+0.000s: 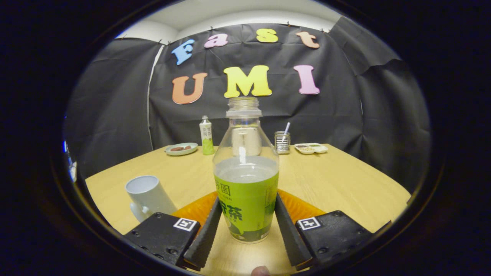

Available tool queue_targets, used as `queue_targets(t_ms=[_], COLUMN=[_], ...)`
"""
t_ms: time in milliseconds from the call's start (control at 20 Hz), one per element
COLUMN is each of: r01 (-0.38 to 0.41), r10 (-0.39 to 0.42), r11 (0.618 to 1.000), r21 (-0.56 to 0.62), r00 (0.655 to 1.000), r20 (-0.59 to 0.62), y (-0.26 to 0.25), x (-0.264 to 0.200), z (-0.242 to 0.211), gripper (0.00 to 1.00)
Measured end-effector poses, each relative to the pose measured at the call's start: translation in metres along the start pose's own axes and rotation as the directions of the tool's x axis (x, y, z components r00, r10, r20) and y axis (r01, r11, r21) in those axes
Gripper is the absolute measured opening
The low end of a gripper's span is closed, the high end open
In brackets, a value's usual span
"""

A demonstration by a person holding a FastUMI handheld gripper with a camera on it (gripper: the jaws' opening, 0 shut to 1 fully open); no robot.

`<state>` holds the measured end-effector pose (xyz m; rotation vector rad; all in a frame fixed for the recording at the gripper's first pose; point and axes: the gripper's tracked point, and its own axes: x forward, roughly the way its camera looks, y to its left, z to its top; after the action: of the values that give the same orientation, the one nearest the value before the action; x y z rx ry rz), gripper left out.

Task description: Take the bottle from table, then pour the juice into the cup, finally place the bottle on the coaster

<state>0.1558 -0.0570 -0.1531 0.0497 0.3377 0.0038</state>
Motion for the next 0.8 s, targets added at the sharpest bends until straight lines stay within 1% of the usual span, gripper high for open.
queue_targets(t_ms=[150, 300, 500, 550, 600, 700, 800], r01=[-0.02, -0.02, -0.019, -0.012, 0.003, 0.033, 0.051], r10=[0.02, 0.024, 0.012, 0.0, -0.022, -0.057, -0.074], r11=[0.997, 0.985, 0.946, 0.928, 0.902, 0.839, 0.786], r21=[-0.078, -0.171, -0.325, -0.372, -0.432, -0.543, -0.616], r00=[1.0, 0.999, 1.0, 0.999, 0.999, 0.998, 0.997], r20=[-0.003, 0.022, -0.025, -0.032, -0.038, -0.028, -0.011], y=[0.012, 0.022, 0.033, 0.034, 0.033, 0.033, 0.035], x=[-0.009, -0.017, -0.017, -0.016, -0.015, -0.015, -0.012], z=[0.011, 0.029, 0.039, 0.042, 0.044, 0.048, 0.052], gripper=[0.78, 0.76, 0.74, 0.74, 0.74, 0.73, 0.73])
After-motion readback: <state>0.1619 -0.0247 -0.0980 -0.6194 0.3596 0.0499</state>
